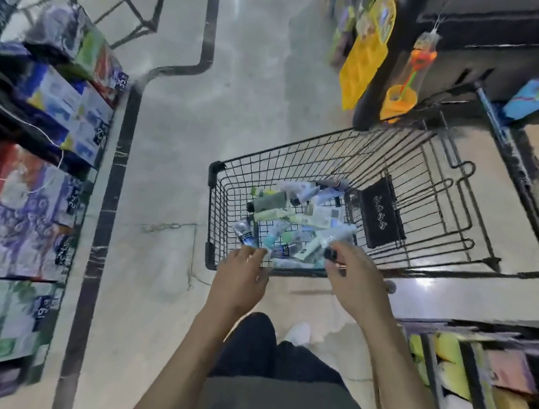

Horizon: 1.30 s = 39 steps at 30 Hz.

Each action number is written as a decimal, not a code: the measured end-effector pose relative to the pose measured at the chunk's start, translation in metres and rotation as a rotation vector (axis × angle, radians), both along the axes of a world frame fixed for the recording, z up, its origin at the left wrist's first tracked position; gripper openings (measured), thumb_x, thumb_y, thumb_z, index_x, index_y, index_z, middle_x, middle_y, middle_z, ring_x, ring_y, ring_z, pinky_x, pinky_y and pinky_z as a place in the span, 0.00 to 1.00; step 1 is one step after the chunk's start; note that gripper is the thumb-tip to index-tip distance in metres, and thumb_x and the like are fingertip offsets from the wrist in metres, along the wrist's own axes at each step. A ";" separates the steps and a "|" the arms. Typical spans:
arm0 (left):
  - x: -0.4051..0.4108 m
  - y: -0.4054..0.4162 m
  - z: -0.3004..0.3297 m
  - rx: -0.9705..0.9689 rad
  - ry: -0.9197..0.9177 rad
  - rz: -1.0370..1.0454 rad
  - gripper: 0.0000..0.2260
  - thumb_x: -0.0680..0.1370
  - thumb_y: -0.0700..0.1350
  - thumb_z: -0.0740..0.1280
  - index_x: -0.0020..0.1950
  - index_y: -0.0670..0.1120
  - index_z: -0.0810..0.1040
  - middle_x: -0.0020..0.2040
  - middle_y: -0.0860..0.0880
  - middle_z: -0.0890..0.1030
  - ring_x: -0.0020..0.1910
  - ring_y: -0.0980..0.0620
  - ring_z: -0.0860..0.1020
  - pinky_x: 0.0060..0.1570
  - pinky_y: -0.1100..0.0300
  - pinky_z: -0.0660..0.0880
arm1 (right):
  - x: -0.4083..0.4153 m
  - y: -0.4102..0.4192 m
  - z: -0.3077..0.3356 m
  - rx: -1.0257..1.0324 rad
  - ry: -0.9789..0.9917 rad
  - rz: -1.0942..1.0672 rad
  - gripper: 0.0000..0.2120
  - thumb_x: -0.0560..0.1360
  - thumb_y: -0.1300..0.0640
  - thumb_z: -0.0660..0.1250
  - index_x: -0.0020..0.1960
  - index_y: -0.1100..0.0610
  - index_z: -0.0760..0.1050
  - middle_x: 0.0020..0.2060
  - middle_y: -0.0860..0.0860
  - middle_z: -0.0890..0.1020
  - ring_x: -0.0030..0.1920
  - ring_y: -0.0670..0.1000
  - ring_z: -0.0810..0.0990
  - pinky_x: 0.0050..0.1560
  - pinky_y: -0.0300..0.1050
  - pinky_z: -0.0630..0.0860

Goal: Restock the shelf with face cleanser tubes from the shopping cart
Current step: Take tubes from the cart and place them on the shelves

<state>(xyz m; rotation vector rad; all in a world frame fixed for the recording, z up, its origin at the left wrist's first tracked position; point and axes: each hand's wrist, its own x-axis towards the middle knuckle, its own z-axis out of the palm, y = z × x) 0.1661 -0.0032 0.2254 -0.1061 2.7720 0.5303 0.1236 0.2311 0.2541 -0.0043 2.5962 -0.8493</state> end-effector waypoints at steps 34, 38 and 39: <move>-0.274 -0.026 -0.433 -0.215 -0.116 -0.242 0.28 0.71 0.32 0.71 0.71 0.38 0.72 0.65 0.38 0.75 0.65 0.38 0.74 0.49 0.45 0.79 | -0.264 -0.045 -0.427 0.401 -0.177 0.410 0.27 0.75 0.60 0.72 0.71 0.61 0.70 0.58 0.62 0.77 0.59 0.64 0.75 0.50 0.56 0.75; -0.273 -0.027 -0.448 -0.234 -0.026 -0.266 0.25 0.74 0.34 0.68 0.71 0.37 0.71 0.63 0.38 0.76 0.63 0.38 0.74 0.57 0.44 0.75 | -0.263 -0.042 -0.443 0.480 -0.078 0.443 0.29 0.69 0.61 0.75 0.69 0.57 0.72 0.57 0.59 0.76 0.56 0.62 0.75 0.50 0.56 0.74; -0.273 -0.026 -0.449 -0.238 -0.016 -0.269 0.25 0.74 0.34 0.68 0.72 0.36 0.71 0.64 0.38 0.76 0.63 0.38 0.74 0.60 0.44 0.74 | -0.264 -0.042 -0.445 0.495 -0.061 0.453 0.30 0.69 0.62 0.76 0.69 0.56 0.72 0.57 0.58 0.76 0.56 0.62 0.75 0.50 0.56 0.74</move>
